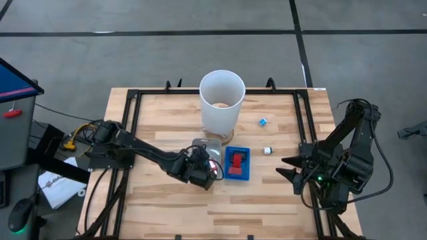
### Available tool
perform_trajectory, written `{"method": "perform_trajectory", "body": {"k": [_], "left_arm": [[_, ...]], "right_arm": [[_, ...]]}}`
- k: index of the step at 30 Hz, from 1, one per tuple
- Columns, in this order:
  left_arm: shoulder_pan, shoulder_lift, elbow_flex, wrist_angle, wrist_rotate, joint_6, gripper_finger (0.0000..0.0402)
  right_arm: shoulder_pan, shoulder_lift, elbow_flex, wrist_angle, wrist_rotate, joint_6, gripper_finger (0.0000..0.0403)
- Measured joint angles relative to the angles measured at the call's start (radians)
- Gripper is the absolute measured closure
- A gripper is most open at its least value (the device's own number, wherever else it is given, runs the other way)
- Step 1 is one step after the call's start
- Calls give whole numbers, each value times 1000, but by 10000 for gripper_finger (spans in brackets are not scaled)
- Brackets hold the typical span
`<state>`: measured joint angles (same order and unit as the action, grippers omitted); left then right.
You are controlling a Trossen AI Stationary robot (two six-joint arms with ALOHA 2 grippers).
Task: Pick & Place Office items
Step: Put the bottom blue charger adapter into the gray bin, then put the white charger adapter into the gray bin
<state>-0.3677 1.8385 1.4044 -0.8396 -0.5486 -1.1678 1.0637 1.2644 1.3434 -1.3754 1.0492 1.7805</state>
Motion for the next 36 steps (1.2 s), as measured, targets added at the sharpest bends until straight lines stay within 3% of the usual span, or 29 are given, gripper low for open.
{"method": "perform_trajectory", "body": {"k": [9,17,21,24,27,32,36], "left_arm": [[4,0,-139,156,22,-120,262],[2,-8,-175,189,7,-116,132],[-10,-53,-206,240,-54,-91,109],[-29,-146,-236,294,-162,5,116],[-40,-284,-308,313,-196,140,135],[-81,-614,-536,445,-111,298,173],[-144,-863,-824,750,-46,295,194]], "right_arm": [[0,0,0,3,0,0,149],[0,0,0,3,0,8,149],[0,0,0,0,0,0,149],[0,0,0,-1,0,0,149],[1,0,0,-4,0,0,149],[3,0,0,-15,0,-4,149],[3,0,0,-33,0,-3,149]]}}
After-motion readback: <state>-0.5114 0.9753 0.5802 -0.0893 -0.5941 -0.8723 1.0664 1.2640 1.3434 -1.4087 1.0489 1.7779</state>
